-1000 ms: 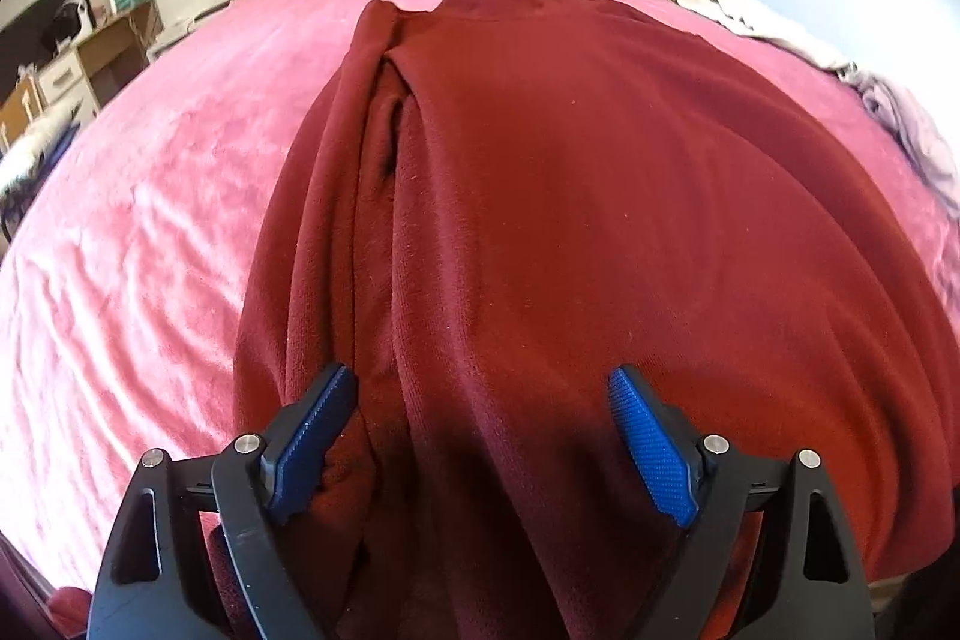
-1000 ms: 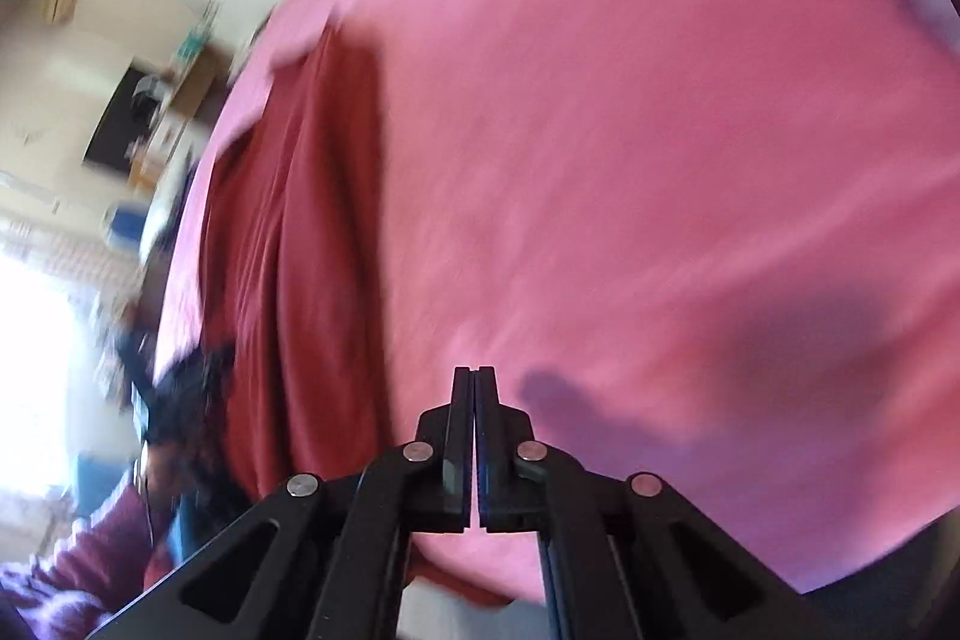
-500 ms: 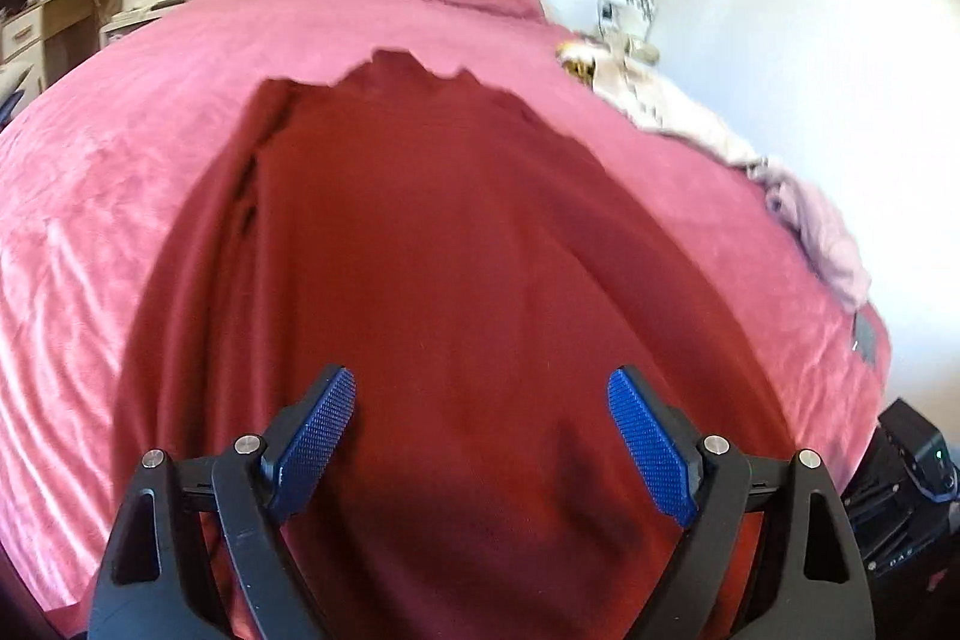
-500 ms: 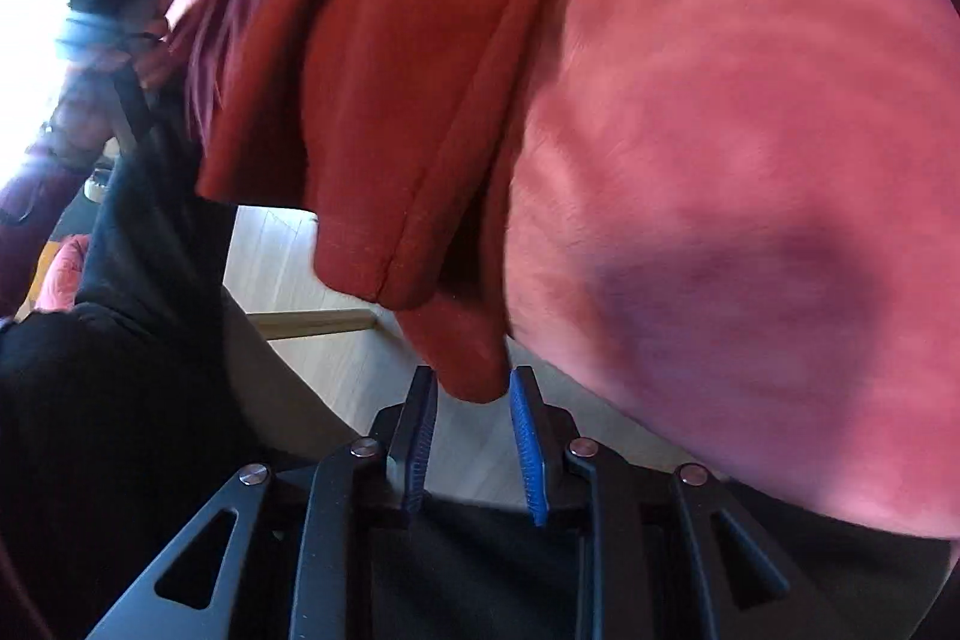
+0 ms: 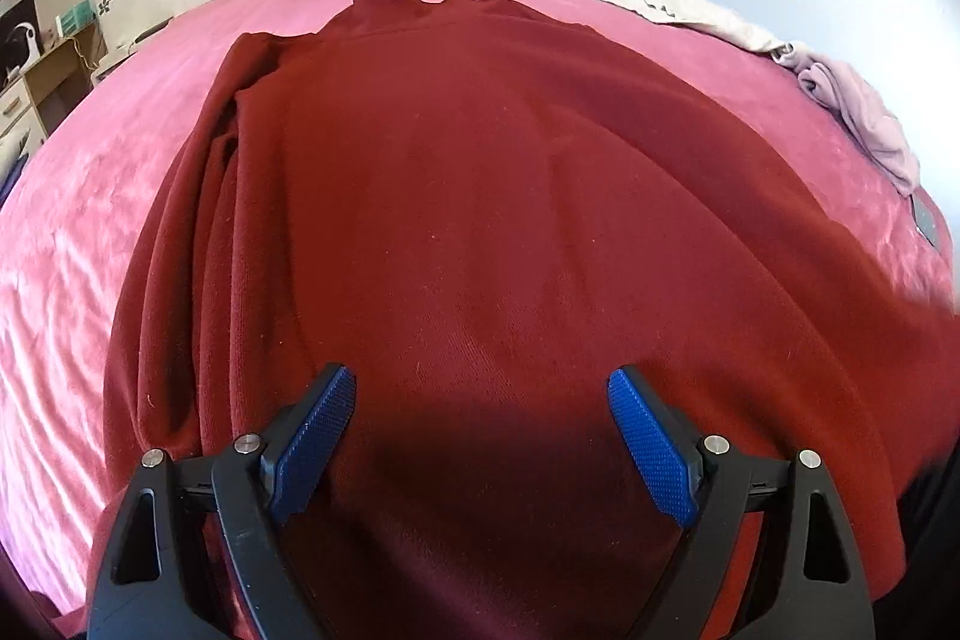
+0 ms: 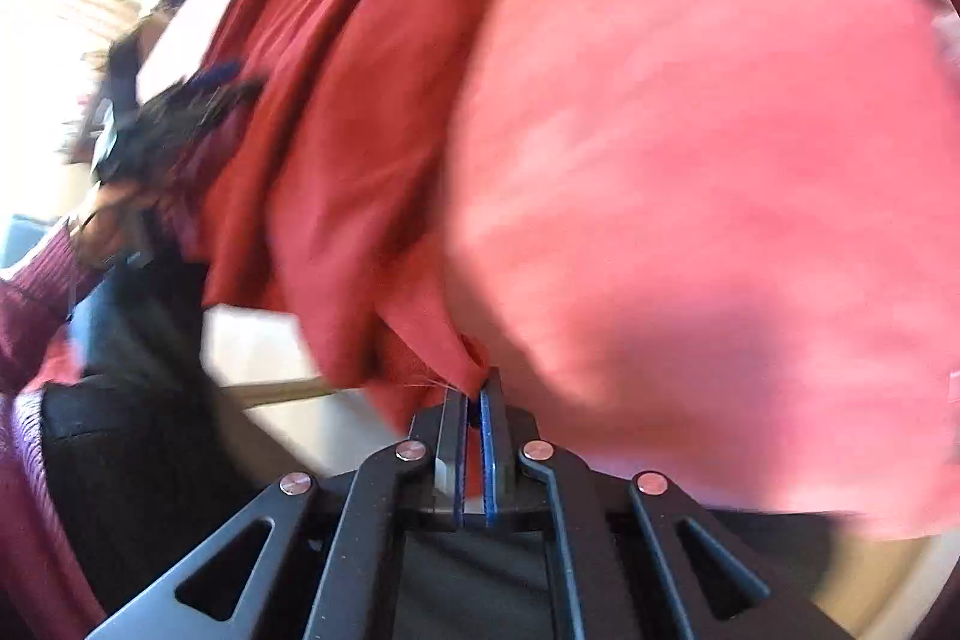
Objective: Fold clothes
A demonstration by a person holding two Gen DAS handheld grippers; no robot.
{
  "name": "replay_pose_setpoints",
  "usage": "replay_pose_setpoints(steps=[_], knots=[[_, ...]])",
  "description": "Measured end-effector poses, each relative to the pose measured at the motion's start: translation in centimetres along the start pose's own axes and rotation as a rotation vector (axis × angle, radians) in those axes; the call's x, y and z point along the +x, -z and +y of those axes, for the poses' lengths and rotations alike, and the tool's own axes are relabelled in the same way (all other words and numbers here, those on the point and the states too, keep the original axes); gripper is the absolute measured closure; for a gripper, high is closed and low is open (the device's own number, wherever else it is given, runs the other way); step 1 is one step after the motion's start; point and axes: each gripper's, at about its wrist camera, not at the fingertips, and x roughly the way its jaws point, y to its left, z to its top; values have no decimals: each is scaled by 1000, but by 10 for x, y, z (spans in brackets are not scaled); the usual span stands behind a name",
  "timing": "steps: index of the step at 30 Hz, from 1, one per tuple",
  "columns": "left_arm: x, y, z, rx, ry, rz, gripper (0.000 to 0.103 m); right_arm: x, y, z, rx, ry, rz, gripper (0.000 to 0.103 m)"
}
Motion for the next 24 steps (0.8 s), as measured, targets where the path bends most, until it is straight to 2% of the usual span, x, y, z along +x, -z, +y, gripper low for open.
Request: replay_pose_setpoints(steps=[5,12,14,15,18,19,20,21,23,24], knots=[[1,-1,0,-28,-4,4,14,-53,-49,-90,67,331,-50,102],[-2,1,2,-4,1,31,14,-45,-68,-167,105,655,-22,102],[-2,1,1,-3,0,34,14,-37,-67,-186,82,794,-11,102],[-1,1,1,-4,1,35,14,-33,-65,-196,85,836,-5,102],[-1,2,1,-6,2,35,14,-18,-63,-228,186,797,14,100],[0,2,1,-4,1,36,14,-13,-62,-238,220,784,21,97],[0,2,1,-2,1,38,14,-8,-61,-249,254,771,27,87],[-1,2,1,0,1,39,14,-3,-60,-260,288,758,34,83],[-2,2,1,0,6,42,14,2,-59,-274,343,746,32,83],[-3,2,2,0,10,44,14,-6,-61,-267,348,774,-11,83]])
